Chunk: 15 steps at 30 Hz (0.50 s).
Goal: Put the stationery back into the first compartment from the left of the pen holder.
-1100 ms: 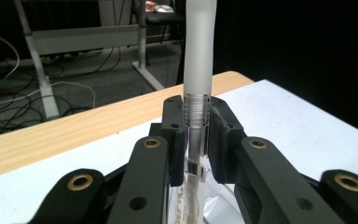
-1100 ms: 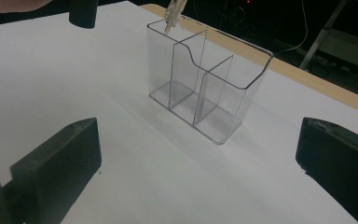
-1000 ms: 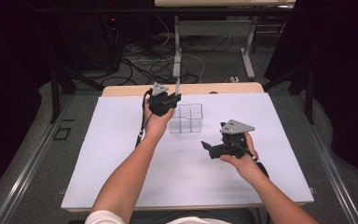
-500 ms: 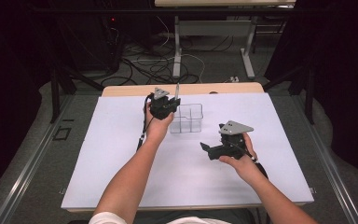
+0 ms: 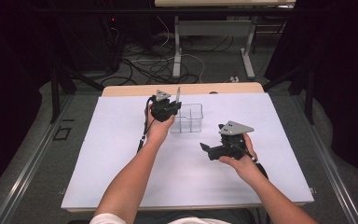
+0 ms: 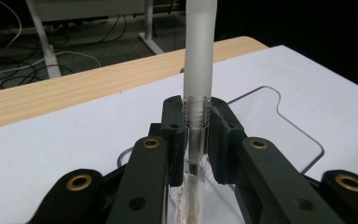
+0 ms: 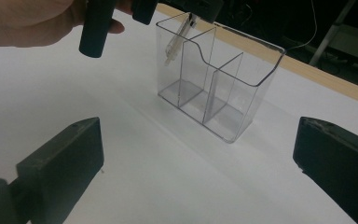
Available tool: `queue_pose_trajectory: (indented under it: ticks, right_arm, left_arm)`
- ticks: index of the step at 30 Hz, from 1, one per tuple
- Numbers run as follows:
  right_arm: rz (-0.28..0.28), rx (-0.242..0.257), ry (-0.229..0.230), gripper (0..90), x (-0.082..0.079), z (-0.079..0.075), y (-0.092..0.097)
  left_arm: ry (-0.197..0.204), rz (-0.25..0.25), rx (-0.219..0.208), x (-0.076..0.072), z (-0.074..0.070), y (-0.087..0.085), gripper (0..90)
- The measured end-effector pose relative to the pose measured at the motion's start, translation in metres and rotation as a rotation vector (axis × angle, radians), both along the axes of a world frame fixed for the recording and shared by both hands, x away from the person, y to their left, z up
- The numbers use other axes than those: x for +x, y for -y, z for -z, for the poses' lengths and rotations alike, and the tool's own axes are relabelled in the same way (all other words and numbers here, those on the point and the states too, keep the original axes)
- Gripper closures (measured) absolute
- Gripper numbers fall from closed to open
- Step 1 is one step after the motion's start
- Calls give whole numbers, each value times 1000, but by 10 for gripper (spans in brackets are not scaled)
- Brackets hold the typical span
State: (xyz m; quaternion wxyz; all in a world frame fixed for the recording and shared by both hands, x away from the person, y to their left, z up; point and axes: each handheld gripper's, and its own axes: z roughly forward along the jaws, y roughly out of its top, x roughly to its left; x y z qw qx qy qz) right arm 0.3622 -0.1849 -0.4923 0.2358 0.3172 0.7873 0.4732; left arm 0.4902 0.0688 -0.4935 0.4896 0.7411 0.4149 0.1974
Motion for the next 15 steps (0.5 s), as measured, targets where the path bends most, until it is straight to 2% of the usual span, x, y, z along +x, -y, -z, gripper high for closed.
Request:
queue_pose_trajectory:
  ticks: [4,7,8,9,11,15]
  right_arm:
    - [1,3,0,18,0,0,1]
    - [0,1,0,20,0,0,1]
    - [0,-1,1,20,0,0,1]
    - [2,2,1,21,-1,0,1]
    - [-3,1,2,21,0,0,1]
    - [5,3,6,22,0,0,3]
  left_arm:
    - [-4,11,18,-2,-2,-1,766]
    - [21,7,26,-5,-8,-1,710]
    - [18,8,26,-7,-10,-2,680]
    - [25,6,12,-8,-11,-3,643]
    - [17,0,11,-10,-15,-6,569]
    - [3,-9,-25,-16,-22,-15,464]
